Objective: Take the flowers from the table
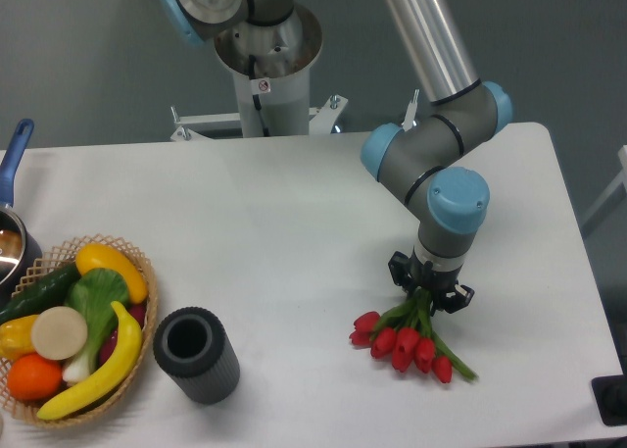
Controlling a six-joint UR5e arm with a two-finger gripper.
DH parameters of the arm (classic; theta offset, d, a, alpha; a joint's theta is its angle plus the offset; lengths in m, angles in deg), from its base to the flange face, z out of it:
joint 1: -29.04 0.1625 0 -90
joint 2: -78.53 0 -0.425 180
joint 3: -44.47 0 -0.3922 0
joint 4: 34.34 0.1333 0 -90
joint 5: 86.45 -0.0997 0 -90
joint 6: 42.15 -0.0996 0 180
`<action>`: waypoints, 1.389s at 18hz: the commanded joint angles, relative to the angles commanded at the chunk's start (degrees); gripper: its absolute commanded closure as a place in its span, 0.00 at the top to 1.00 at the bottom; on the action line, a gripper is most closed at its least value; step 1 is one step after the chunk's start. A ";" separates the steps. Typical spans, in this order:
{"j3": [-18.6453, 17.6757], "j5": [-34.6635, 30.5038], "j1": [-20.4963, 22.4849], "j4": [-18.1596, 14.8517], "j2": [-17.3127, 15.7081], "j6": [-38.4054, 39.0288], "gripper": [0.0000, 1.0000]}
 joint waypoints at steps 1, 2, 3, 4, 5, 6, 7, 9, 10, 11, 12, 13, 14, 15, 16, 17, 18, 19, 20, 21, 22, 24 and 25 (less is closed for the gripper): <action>-0.09 -0.09 0.09 0.00 -0.26 0.09 0.00; -0.35 -0.09 0.09 -0.09 -0.79 0.09 0.00; -0.61 0.09 0.26 -0.09 -1.40 0.09 0.00; -0.70 0.26 0.44 -0.17 -2.02 0.09 0.00; -0.70 0.26 0.53 -0.35 -2.63 0.17 0.00; -0.62 0.18 0.70 -0.35 -3.16 0.17 0.00; -0.18 -0.09 0.96 -0.35 -3.51 0.17 0.00; 0.70 -0.35 1.32 -0.44 -4.74 0.00 0.00; 1.31 -0.44 1.49 -0.61 -5.44 -0.44 0.00; 2.10 -0.44 2.36 -0.70 -6.15 -0.53 0.00; 3.33 -0.44 2.90 -0.96 -6.94 -0.62 0.00; 4.47 -0.44 3.16 -1.58 -7.03 -0.53 0.00; 6.05 -0.18 3.77 -2.54 -7.03 -0.53 0.00; 7.46 -0.09 4.21 -4.29 -6.95 -0.53 0.00; 8.69 -0.09 4.48 -5.96 -7.03 -0.53 0.01; 9.57 -0.09 4.74 -7.28 -7.29 -0.62 0.01; 10.19 -0.17 4.92 -8.34 -7.38 -0.79 0.02; 10.72 -0.44 4.92 -9.48 -7.65 -1.23 0.02; 11.51 -0.70 4.83 -11.23 -7.74 -2.10 0.02; 12.38 -1.14 4.75 -13.69 -7.65 -3.76 0.02; 13.09 -2.01 4.75 -15.19 -7.56 -4.82 0.02; 13.18 -2.46 4.75 -15.73 -7.65 -5.10 0.01; 13.01 -2.46 4.75 -15.82 -7.74 -5.10 0.01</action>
